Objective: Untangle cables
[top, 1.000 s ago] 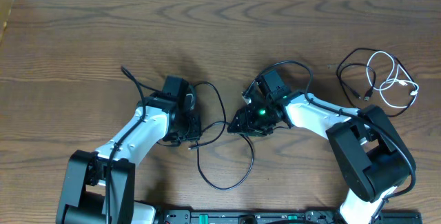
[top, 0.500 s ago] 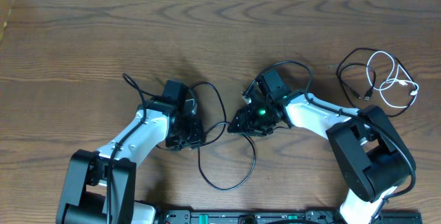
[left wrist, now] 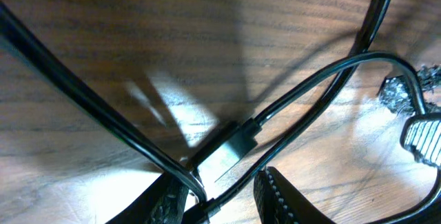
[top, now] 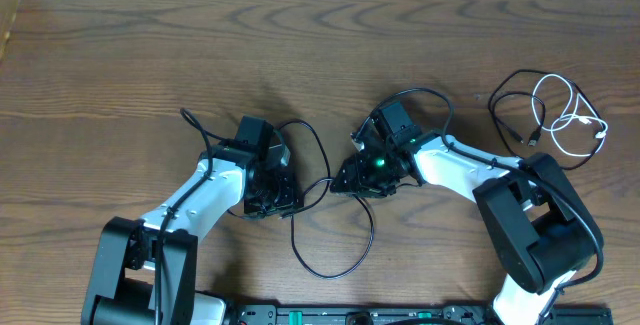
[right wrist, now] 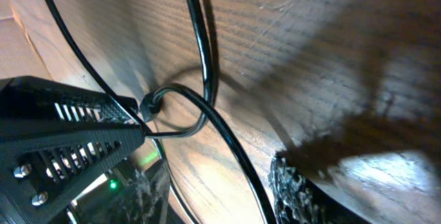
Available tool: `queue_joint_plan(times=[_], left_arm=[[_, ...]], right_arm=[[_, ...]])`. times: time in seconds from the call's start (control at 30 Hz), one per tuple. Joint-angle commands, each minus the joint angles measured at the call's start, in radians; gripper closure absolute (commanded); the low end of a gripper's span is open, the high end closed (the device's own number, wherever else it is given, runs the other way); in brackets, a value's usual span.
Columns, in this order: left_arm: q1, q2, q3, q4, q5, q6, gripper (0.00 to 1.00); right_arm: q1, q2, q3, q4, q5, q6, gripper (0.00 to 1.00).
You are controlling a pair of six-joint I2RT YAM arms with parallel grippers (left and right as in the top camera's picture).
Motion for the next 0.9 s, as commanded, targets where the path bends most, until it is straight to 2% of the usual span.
queue_joint_plan(times=[0.0,0.43,0.87], left_arm=[[0.003,-0.004,-0.01,0.002,0.012,-0.008,0.63],[0.003,-0.004,-0.086,0.102,0.013,-0.025,0.63],[0.003,-0.004,-0.088,0.114,0.013,-0.027,0.63]], right_arm=[[0.004,0.052,-0.034,-0.015,0.205,0.013,0.51],[0.03,0.052,-0.034,0.026,0.165,0.032,0.51],[0.053,0.084,-0.034,0.105,0.214,0.046,0.5]])
